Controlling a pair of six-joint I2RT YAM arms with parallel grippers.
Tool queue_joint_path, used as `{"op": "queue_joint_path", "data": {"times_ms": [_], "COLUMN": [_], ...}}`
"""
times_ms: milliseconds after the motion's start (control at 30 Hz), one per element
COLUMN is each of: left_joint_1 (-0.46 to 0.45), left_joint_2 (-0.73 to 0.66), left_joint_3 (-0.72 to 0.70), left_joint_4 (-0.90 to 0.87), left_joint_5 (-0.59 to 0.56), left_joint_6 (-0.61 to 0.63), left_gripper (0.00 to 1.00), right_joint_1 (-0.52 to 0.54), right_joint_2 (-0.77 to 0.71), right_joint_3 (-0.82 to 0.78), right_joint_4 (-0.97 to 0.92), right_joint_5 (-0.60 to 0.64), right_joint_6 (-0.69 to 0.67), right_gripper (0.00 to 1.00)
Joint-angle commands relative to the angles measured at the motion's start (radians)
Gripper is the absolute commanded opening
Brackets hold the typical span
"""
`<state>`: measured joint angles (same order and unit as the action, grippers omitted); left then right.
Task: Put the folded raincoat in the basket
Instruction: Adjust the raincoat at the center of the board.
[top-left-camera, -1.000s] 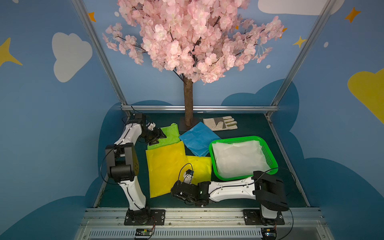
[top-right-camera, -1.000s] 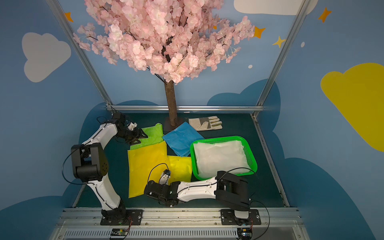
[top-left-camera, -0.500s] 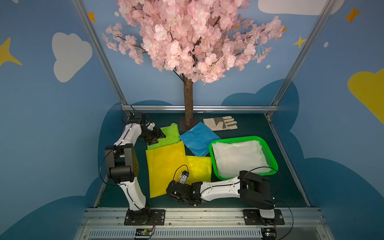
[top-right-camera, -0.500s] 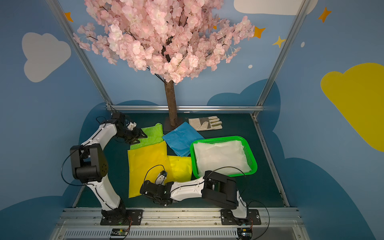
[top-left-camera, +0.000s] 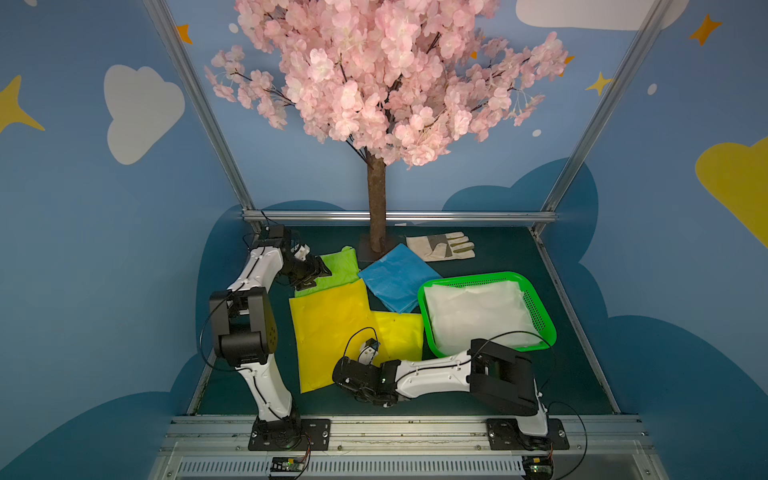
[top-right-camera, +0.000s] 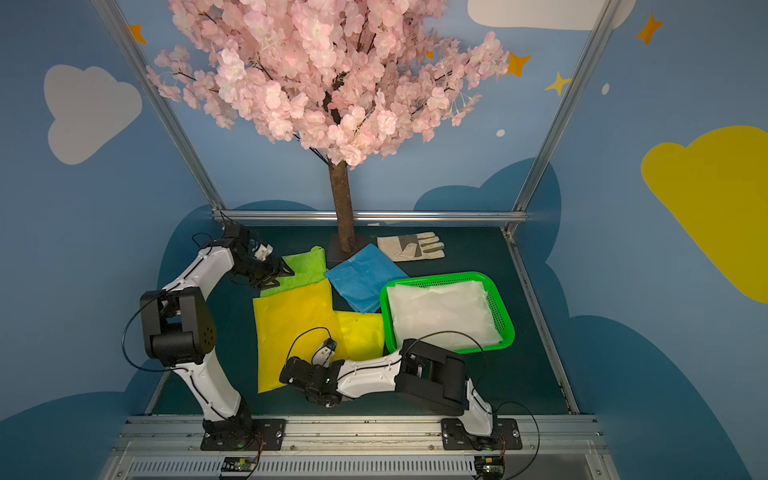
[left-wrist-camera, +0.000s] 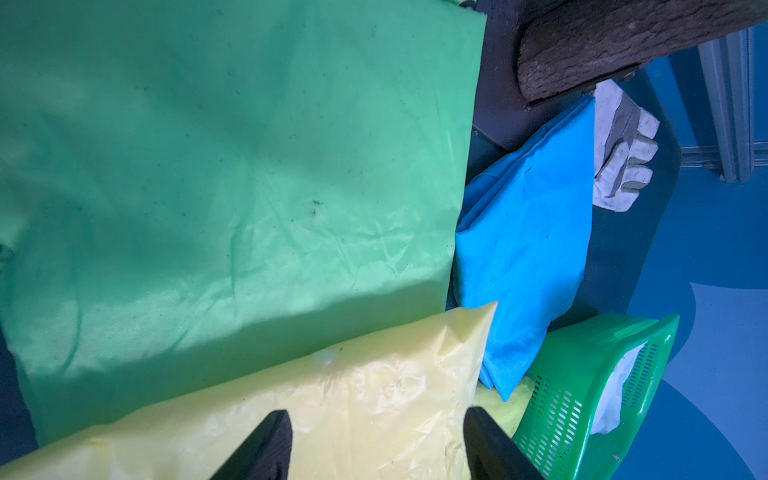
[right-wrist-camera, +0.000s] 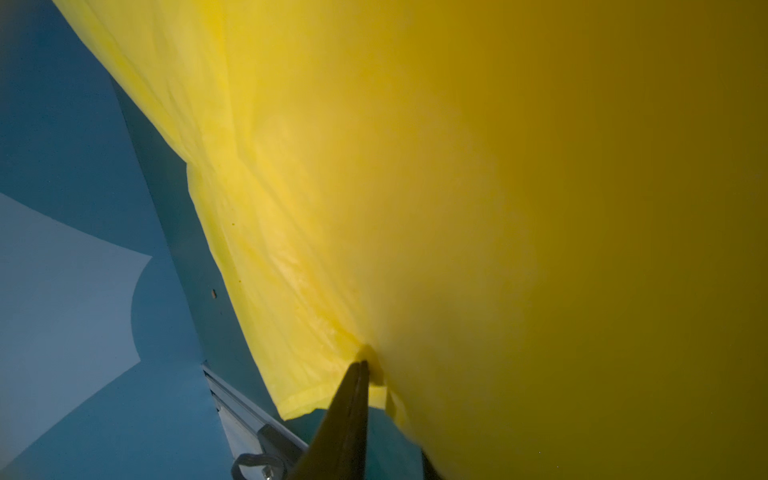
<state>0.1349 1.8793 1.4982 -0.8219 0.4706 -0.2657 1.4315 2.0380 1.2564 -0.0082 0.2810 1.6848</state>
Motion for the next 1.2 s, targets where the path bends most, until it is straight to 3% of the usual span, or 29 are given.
{"op": "queue_joint_path", "data": {"times_ms": [0, 200, 333, 400, 567, 733, 833, 967, 1167], "left_joint_1": [0.003, 0.003, 0.002, 0.002, 0.002, -0.005, -0.001, -0.002, -0.016], "left_joint_2": [-0.023, -0.038, -0.059, -0.076, -0.098, -0.121, -0.134, -0.208, -0.335], "left_joint_3": [-0.003, -0.01, -0.016, -0.022, -0.038, -0.056, -0.102, -0.263, -0.572], "left_joint_4": [-0.009, -0.012, -0.005, -0.001, 0.002, -0.025, -0.053, 0.027, 0.25], "left_joint_5": [-0.002, -0.028, -0.047, -0.074, -0.078, -0.083, -0.097, -0.031, 0.055], "left_joint_6": [0.011, 0.02, 0.02, 0.022, 0.024, 0.012, -0.035, -0.12, -0.263], "left_gripper": [0.69, 0.69, 0.69, 0.71, 0.74, 0.76, 0.76, 0.76, 0.76], "right_joint_1": [-0.014, -0.043, -0.107, -0.166, -0.309, -0.452, -0.516, -0.567, -0.605], "right_joint_2": [-0.002, -0.053, -0.122, -0.159, -0.255, -0.237, -0.232, -0.182, -0.085], "right_joint_3": [0.02, 0.042, -0.002, -0.007, 0.005, 0.105, 0.168, 0.295, 0.43], "right_joint_4": [-0.01, -0.072, -0.177, -0.269, -0.558, -0.939, -1.096, -1.211, -1.252], "right_joint_5": [0.027, -0.054, -0.258, -0.425, -0.652, -0.813, -0.747, -0.627, -0.644], "right_joint_6": [-0.048, -0.215, -0.318, -0.459, -0.765, -1.138, -1.274, -1.366, -1.407], "right_gripper": [0.15, 0.04, 0.01, 0.0, 0.0, 0.0, 0.0, 0.0, 0.0]}}
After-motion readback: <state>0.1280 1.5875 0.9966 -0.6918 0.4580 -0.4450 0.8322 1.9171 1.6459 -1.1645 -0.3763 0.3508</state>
